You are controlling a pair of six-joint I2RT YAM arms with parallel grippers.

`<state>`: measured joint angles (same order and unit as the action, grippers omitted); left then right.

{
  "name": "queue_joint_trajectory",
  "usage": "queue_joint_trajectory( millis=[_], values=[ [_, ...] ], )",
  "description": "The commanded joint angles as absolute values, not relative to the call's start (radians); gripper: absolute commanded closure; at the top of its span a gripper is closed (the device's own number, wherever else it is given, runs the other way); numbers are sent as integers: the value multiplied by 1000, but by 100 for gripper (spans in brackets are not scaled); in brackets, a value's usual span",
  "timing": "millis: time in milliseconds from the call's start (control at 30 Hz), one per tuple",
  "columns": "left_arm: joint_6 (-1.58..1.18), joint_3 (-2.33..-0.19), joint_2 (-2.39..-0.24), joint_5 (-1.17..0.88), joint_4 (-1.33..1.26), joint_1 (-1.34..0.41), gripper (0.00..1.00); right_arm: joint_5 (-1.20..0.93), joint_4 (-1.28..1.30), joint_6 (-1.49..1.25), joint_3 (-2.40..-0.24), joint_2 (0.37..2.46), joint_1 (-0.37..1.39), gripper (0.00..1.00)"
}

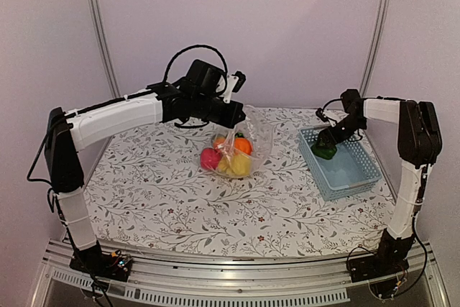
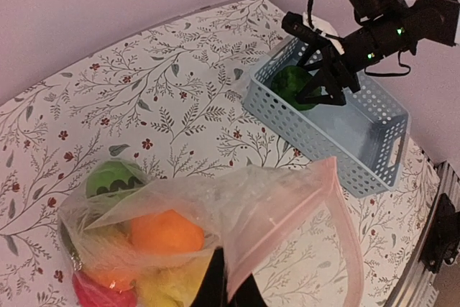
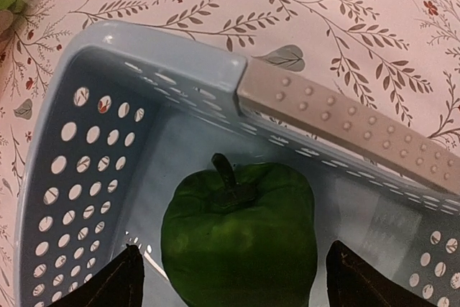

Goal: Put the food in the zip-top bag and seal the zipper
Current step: Pick up the fake vegetable from the bin.

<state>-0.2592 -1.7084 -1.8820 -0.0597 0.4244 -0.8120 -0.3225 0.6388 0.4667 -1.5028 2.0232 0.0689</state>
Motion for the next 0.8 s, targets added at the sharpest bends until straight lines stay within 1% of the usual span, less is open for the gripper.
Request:
queue_joint_trajectory(
  millis=[0,100,267,467,567,633,767],
  values=[
    [-262,-1730,-1891,-53,431,-825,100,-293,623,481,-1552,2066,64,14],
    [-262,-1729,-1889,-52,433,-825,100,-291,620,482,-1558,2082,64,17],
    [-260,-1726,-1890,-52,434,-825,100,-305,626,473,-1552,2085,65,27],
    [-257,-1737,-1896,-55,435,-825,100,-297,625,476,-1527,2085,65,28],
    [-257,-1740,-1896,-56,434,-827,100,-305,626,469,-1521,2080,59,36],
    [-257,-1740,-1895,-56,436,-828,100,-315,627,461,-1513,2053,51,39],
    [-263,-1733,-1896,-54,436,-829,100,-342,627,445,-1478,1959,27,41]
  ],
)
